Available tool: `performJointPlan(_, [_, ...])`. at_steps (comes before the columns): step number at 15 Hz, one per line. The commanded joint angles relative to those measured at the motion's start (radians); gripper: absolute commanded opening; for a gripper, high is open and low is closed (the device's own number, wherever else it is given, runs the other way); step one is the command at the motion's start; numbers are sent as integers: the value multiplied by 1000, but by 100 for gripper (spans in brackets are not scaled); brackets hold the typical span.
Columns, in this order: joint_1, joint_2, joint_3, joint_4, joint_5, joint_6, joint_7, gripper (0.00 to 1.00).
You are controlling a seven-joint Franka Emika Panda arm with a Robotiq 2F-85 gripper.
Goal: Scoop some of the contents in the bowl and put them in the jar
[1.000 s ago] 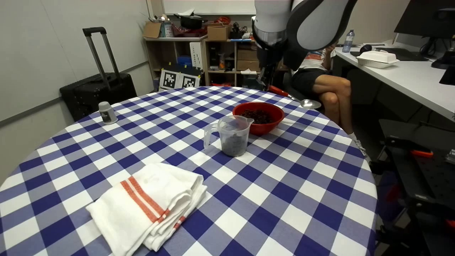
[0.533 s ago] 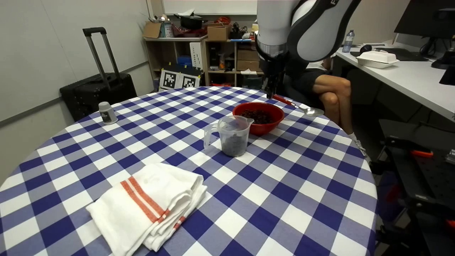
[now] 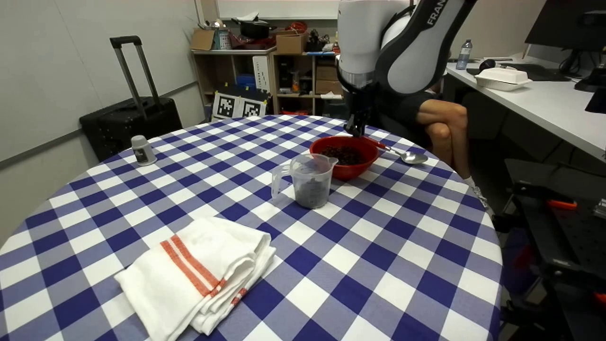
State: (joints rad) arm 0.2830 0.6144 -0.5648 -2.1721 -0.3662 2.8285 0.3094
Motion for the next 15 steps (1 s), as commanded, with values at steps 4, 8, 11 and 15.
performJointPlan(4, [-36, 50, 13, 52, -2, -33, 16, 5])
performJointPlan(8, [-44, 49, 12, 48, 0, -56, 26, 53])
performJointPlan(11, [-53, 42, 18, 49, 4, -70, 29, 74])
performJointPlan(15, [-55, -1, 37, 56, 16, -62, 32, 100])
